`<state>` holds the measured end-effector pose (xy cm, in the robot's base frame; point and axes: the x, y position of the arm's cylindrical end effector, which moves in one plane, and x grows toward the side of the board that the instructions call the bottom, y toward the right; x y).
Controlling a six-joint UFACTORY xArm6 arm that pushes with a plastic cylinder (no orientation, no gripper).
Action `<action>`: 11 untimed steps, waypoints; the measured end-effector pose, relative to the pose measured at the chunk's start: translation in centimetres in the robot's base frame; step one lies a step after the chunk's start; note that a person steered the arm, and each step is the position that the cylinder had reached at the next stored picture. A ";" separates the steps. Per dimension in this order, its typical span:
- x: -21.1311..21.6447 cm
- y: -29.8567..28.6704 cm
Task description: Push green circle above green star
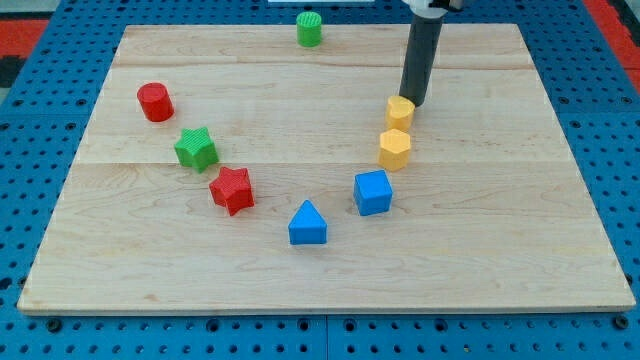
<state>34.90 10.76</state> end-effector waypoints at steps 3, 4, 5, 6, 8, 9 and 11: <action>-11.8 -14.8; -15.6 -19.6; -15.7 -19.6; -15.6 -15.9; -5.1 -7.5; -7.6 -3.3; -15.7 0.6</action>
<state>19.17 11.37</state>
